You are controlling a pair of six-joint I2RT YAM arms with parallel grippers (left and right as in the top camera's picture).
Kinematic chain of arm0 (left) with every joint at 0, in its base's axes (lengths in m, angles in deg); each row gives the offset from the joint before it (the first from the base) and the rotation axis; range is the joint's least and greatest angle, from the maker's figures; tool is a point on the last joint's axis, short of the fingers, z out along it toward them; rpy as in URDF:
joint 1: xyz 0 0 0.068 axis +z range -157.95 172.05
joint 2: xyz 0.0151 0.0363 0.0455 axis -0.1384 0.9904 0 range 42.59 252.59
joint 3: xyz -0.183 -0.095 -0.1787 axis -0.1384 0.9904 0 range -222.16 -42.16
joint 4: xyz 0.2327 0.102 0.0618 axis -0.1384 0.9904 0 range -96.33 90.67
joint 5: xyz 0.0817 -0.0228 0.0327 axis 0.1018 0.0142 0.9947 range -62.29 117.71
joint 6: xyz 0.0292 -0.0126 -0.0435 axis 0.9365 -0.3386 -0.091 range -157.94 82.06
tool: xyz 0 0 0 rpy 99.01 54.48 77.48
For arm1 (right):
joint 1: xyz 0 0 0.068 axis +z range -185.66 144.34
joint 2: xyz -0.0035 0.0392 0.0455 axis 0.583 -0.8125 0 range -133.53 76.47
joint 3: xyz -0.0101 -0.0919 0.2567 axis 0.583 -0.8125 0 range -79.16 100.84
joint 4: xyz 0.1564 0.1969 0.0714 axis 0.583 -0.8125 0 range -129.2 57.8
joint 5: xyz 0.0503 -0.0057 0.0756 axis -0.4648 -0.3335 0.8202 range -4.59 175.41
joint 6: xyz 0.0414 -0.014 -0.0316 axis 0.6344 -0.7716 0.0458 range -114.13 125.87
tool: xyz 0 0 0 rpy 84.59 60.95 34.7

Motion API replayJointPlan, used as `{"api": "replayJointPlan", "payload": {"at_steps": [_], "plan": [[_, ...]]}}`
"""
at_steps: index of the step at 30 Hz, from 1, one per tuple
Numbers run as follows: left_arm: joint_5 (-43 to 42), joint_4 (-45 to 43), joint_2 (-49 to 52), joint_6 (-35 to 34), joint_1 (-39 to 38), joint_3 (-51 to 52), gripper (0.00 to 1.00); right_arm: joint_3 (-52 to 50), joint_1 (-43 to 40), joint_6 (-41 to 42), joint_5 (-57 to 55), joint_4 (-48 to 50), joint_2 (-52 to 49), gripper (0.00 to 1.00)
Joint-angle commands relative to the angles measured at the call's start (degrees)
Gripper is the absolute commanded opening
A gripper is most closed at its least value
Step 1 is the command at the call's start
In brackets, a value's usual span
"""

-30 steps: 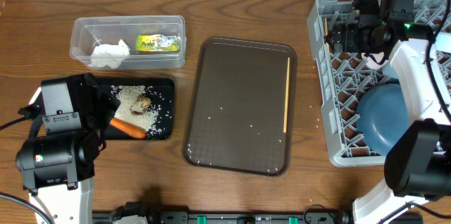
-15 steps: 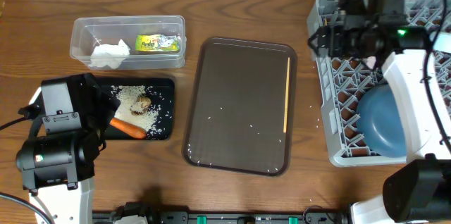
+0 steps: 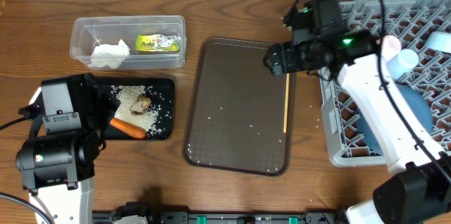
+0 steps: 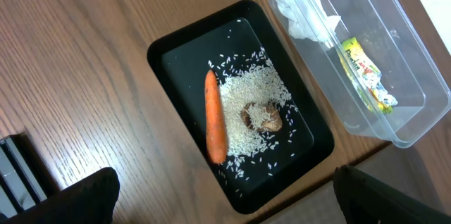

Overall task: Sort waste into correct bins and load items into the dishwasher rack
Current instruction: 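Move the right gripper left and grasp the second chopstick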

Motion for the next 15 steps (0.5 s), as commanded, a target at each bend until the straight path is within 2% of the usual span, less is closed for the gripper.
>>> {"api": "replayJointPlan", "payload": {"at_steps": [1, 15], "plan": [[1.1, 0.2, 0.0, -0.1, 0.2, -0.2, 0.98, 0.2, 2.8, 5.3, -6.3, -0.3, 0.5, 0.86], [1.1, 0.2, 0.0, -0.1, 0.2, -0.2, 0.98, 0.2, 7.0, 12.9, -7.3, -2.2, -8.8, 0.89]]}}
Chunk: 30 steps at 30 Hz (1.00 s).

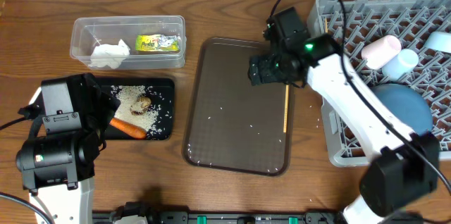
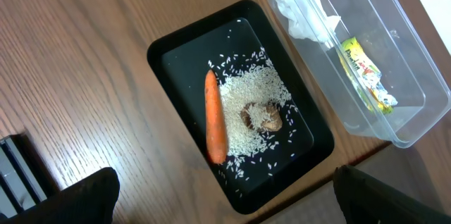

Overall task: Sort waste into correct bins and load items into the dishwasher rack
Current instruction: 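Move the right gripper left and grasp the second chopstick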

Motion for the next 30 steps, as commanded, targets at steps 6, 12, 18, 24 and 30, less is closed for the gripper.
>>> {"api": "replayJointPlan", "payload": {"at_steps": [6, 12, 18, 24, 30], "plan": [[1.1, 0.2, 0.0, -0.1, 0.2, -0.2, 0.98, 0.2, 0.5, 5.5, -1.5, -2.0, -8.1, 0.88], [1.1, 0.2, 0.0, -0.1, 0.2, -0.2, 0.98, 0.2, 0.5, 5.7, -2.4, -2.4, -13.3, 0.87], [1.1, 0.2, 0.0, -0.1, 0.2, -0.2, 0.98, 0.2, 0.5, 9.7, -8.2, -3.1, -16.9, 0.89], [1.1, 0.2, 0.0, -0.1, 0.2, -0.2, 0.98, 0.2, 0.1, 10.1, -10.1, -3.1, -17.4, 0.91], [1.1, 0.2, 0.0, -0.1, 0.2, -0.2, 0.98, 0.0, -0.1, 10.2, -10.9, -2.6, -17.4, 0.93]]}}
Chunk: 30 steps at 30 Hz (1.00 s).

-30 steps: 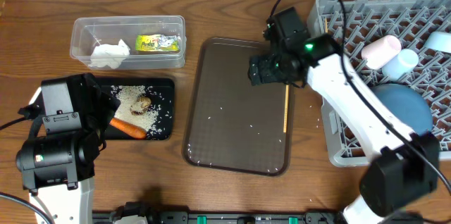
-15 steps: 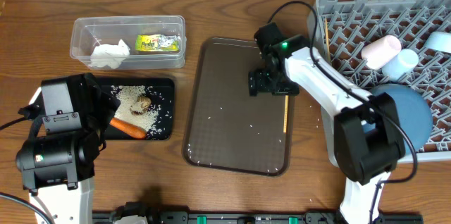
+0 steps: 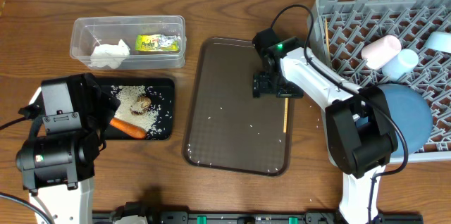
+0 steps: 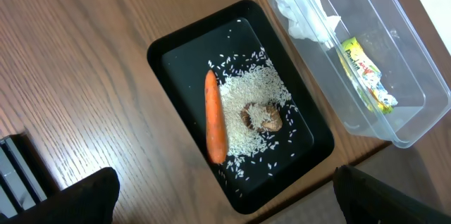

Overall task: Sort waste into correct bins and load items into the dishwasher rack
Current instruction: 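Move the right gripper left and grasp the second chopstick, then carry the second chopstick right toward the dish rack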

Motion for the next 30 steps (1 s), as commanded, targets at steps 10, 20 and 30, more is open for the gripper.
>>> {"api": "replayJointPlan", "payload": {"at_steps": [10, 20, 30], "plan": [[1.1, 0.2, 0.0, -0.1, 0.2, -0.2, 0.98, -2.5, 0.0, 3.2, -0.1, 3.8, -0.7, 0.93], [1.1, 0.2, 0.0, -0.1, 0.2, -0.2, 0.98, -6.1, 0.0, 3.3, 2.6, 8.2, -0.7, 0.93], [1.1, 0.2, 0.0, -0.1, 0.2, -0.2, 0.98, -11.1, 0.0, 3.7, 4.7, 13.6, -0.7, 0.41]]}}
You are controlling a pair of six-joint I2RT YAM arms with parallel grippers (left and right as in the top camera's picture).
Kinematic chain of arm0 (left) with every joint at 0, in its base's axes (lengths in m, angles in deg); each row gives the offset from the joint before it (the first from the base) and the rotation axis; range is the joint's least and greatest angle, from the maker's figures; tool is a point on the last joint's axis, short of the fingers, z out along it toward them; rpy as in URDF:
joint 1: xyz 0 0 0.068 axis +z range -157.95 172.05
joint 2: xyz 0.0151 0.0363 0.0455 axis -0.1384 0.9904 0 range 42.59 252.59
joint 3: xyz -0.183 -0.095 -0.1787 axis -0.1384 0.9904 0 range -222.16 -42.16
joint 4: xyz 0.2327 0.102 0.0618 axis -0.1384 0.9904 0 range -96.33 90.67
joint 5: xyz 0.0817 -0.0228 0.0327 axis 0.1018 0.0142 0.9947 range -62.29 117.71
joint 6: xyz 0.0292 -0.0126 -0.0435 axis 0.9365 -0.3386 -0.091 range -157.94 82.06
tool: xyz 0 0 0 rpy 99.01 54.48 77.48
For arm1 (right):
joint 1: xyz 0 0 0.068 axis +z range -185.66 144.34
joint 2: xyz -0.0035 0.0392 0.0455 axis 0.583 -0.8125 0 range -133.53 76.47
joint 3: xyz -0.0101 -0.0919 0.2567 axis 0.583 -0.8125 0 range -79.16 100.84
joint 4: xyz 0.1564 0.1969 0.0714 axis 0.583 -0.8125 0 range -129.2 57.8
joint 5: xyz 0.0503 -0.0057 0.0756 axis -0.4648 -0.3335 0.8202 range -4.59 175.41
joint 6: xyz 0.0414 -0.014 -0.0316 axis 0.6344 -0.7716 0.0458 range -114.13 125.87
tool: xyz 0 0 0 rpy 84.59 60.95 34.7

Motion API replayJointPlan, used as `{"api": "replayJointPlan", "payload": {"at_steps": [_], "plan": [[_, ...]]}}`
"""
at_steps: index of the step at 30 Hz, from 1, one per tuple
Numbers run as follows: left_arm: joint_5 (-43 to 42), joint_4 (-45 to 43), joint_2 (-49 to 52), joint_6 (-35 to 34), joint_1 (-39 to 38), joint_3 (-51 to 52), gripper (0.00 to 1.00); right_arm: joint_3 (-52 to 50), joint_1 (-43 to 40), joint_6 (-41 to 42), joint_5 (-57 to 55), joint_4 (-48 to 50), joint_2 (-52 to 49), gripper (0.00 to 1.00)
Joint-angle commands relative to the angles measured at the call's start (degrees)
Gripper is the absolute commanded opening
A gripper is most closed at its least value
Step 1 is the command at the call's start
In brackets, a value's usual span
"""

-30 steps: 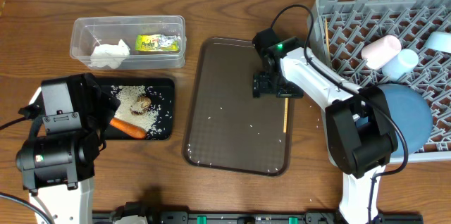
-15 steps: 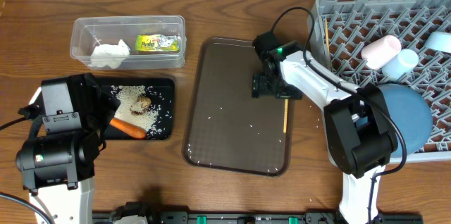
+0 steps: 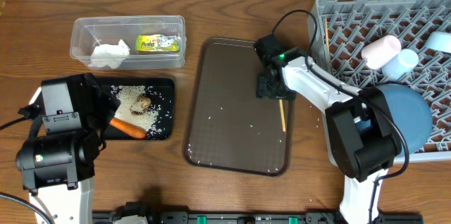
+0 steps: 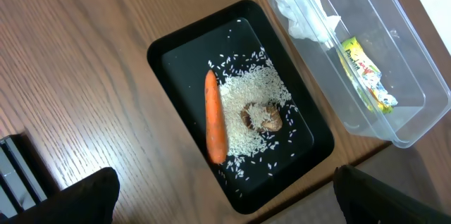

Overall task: Sort waste into correct bins and load items into the dishwasher rack
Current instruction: 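Carry the second chopstick right toward the dish rack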

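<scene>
A wooden chopstick (image 3: 282, 115) lies near the right edge of the brown tray (image 3: 225, 111), slightly tilted. My right gripper (image 3: 270, 87) is low over its upper end, and the wrist hides the jaws. In the left wrist view my left gripper (image 4: 225, 192) hovers open and holds nothing. Below it is the black tray (image 4: 176, 62), holding a carrot (image 4: 215, 118), loose rice (image 4: 246, 97) and a brown food scrap (image 4: 262, 118). The clear bin (image 4: 394, 111) holds a crumpled tissue (image 4: 304, 14) and a yellow-green wrapper (image 4: 366, 72).
The grey dishwasher rack (image 3: 345, 13) stands at the right. It holds a pink cup (image 3: 380, 49), a light blue cup (image 3: 406, 60), a blue bowl (image 3: 409, 115) and a wooden stick (image 3: 325, 32) near its left edge. Rice grains dot the brown tray.
My right gripper has shifted slightly on the chopstick's upper end. The chopstick, straight before, now leans with its top toward the left. My left arm and the bins are unchanged.
My right gripper was at the rack's left edge. Then it was over the brown tray's upper right. Then it was down at the top of the chopstick, where it remains, with the stick nudged. My left gripper stayed open above the black tray throughout.
</scene>
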Motion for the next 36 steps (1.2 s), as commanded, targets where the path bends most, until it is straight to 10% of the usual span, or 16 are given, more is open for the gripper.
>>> {"api": "replayJointPlan", "payload": {"at_steps": [1, 13, 36], "plan": [[1.1, 0.2, 0.0, -0.1, 0.2, -0.2, 0.98, -3.1, 0.0, 0.8, 3.5, 0.5, -2.5, 0.35], [1.1, 0.2, 0.0, -0.1, 0.2, -0.2, 0.98, -3.1, 0.0, -8.2, 3.1, 1.0, -2.5, 0.02], [1.1, 0.2, 0.0, -0.1, 0.2, -0.2, 0.98, 0.4, -10.4, -23.8, 17.2, -0.9, 16.2, 0.01]]}}
